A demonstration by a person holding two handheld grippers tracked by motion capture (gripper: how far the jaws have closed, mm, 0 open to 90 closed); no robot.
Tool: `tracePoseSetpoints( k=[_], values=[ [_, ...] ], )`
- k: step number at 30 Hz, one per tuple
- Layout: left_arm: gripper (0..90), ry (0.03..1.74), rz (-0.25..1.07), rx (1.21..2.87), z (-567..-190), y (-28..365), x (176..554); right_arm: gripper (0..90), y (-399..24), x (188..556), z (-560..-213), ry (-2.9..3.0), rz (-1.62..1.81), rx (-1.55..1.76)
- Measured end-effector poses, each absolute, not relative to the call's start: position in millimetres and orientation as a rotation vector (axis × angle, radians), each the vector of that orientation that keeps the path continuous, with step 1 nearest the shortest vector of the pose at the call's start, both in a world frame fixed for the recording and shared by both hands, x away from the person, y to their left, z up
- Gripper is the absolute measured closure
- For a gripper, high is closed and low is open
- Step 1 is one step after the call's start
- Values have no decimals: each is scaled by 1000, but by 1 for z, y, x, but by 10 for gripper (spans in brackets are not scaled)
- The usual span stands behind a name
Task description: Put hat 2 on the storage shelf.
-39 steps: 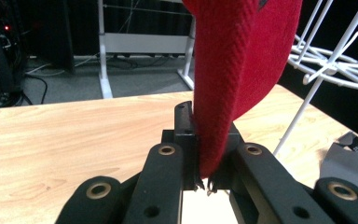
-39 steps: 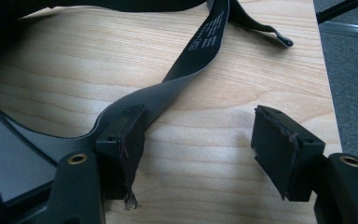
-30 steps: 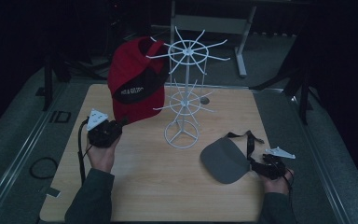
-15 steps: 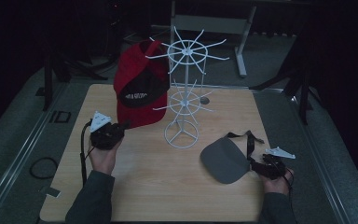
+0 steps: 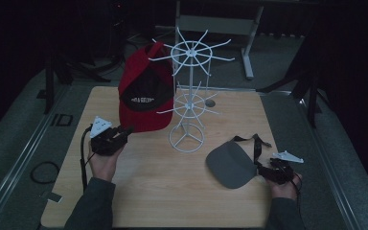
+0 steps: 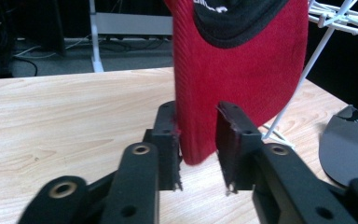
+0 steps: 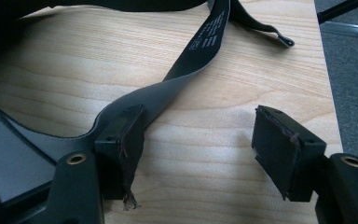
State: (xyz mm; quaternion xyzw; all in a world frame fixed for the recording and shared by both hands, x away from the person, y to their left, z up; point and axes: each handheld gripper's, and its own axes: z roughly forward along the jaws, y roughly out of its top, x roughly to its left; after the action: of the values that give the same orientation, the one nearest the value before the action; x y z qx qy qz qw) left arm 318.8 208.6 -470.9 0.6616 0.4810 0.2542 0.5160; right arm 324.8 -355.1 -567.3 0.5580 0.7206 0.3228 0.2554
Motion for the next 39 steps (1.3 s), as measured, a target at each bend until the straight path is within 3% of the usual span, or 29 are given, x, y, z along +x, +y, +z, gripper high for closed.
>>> tracePoseSetpoints(
  k=[6, 19, 39],
  values=[
    [628, 1157, 604, 1590, -472, 210, 313, 340, -355, 325, -567, 1956, 877, 1517],
    [579, 1167, 602, 1654, -482, 211, 309, 376, -355, 326, -567, 1953, 879, 1517],
    [567, 1200, 613, 1710, -500, 218, 309, 619, -352, 332, -550, 1967, 855, 1497]
  ],
)
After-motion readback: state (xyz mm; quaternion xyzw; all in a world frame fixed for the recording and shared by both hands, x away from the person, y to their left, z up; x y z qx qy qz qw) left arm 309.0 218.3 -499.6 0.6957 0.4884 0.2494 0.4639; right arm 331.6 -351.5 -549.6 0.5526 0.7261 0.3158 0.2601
